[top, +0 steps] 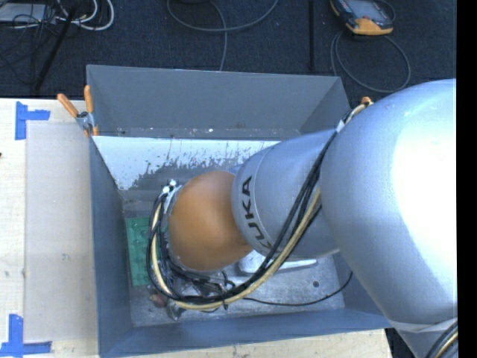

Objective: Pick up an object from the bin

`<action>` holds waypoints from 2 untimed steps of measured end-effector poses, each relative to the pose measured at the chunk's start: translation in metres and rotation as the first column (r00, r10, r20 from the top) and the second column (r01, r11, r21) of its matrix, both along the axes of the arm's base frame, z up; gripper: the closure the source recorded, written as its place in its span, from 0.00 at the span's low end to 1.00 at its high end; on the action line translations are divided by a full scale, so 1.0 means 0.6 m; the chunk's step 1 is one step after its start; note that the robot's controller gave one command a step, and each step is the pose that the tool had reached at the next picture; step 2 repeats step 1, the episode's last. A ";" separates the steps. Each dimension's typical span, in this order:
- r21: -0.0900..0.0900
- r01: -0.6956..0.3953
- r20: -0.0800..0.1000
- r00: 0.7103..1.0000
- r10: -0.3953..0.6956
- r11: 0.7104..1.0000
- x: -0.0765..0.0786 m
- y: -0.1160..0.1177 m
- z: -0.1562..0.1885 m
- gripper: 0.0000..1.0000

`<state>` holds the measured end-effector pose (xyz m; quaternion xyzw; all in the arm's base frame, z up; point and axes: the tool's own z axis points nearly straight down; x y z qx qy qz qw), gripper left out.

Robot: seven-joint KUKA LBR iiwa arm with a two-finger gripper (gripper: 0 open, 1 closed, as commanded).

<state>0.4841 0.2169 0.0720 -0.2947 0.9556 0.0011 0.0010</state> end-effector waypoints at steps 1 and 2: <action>0.002 0.014 0.006 1.000 -0.014 1.000 -0.002 0.031 0.328 1.00; 0.002 0.014 0.006 1.000 -0.014 1.000 -0.002 0.031 0.328 1.00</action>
Offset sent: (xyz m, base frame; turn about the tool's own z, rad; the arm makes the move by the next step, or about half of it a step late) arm -0.0023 0.0171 0.1926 0.0103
